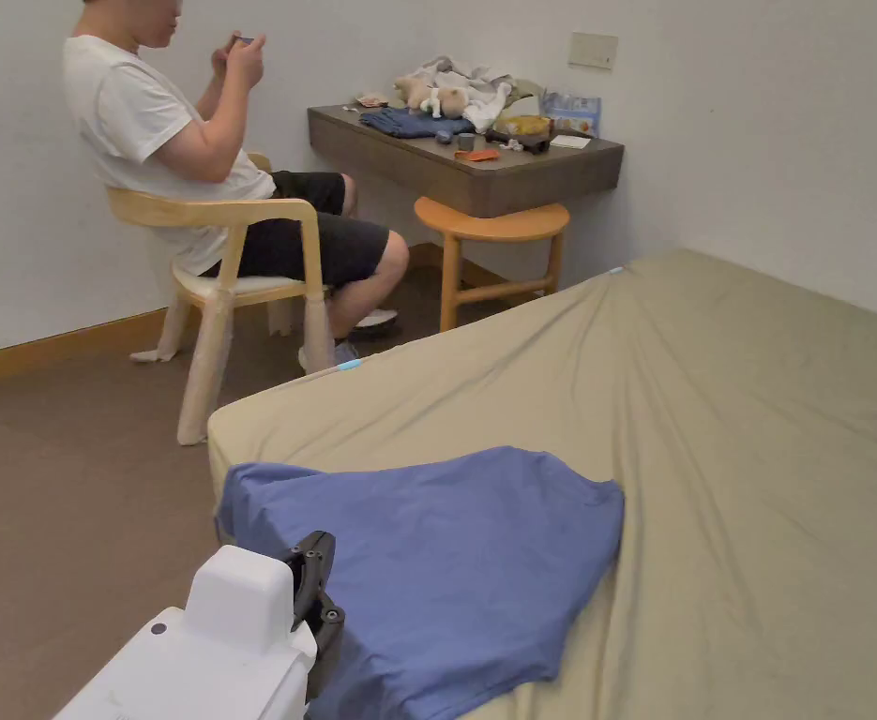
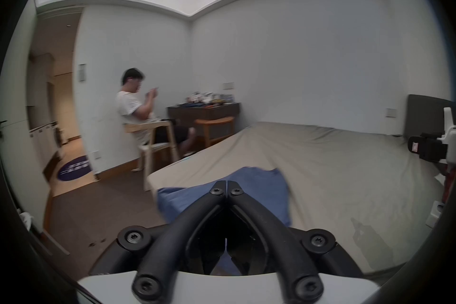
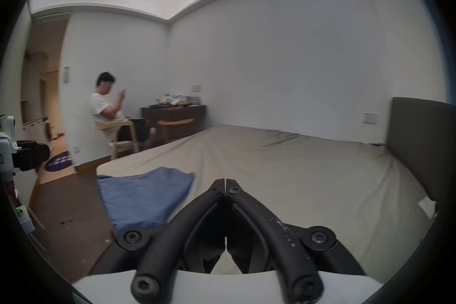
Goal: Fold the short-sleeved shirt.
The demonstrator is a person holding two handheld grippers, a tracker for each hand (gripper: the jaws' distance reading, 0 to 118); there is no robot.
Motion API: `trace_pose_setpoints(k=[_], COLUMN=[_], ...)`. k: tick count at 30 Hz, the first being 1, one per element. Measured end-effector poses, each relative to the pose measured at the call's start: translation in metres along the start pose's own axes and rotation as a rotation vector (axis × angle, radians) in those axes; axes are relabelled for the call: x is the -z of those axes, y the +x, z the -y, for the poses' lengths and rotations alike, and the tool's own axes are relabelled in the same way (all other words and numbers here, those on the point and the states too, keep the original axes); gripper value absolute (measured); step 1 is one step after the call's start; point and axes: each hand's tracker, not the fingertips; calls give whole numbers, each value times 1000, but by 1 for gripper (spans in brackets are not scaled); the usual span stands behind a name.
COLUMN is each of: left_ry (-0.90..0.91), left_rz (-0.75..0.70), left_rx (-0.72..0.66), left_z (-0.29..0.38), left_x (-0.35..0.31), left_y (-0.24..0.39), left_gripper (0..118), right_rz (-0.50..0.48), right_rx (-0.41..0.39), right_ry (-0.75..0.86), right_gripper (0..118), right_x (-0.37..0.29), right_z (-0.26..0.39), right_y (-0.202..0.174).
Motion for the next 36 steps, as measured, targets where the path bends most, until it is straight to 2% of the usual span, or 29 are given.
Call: trace_pose_setpoints(k=[2,5,9,21,26,29,30,31,33,34,36], left_ry=[-27,-34,-25,-77,-205,-425,-500,-584,-788,-844,-948], left_rz=[-32,-56,-62,23,206,270,321,349,380,346,289], left_rx=[-10,-35,-32,-57,-111,-49,-77,-165,-232,-271,-159], left_z=[5,7,6,-1,-26,-26,-21,-13,11,25,45], left_x=[-3,-3,0,32,121,208,238,272,326,348,381], left_y=[-14,-22,-20,-16,-14,5,11,17,34,39,53], left_gripper=[0,0,0,0,0,0,0,0,0,0,0], right_rz=[-68,-105,-106,-71,-80,-85,-86,-87,-84,-79,-66], right_rx=[-8,-27,-50,-24,-39,-23,-15,-6,2,-1,-6], right_ry=[-7,1,1,-28,-55,-79,-89,-102,-117,-128,-141], right_gripper=[1,1,1,1,1,1,1,1,1,1,1], right_x=[7,10,13,20,24,27,28,30,33,35,38], right_z=[-2,-5,-6,-6,1,5,6,8,9,10,12], right_y=[-16,-29,-32,-19,-21,-22,-21,-21,-22,-22,-20])
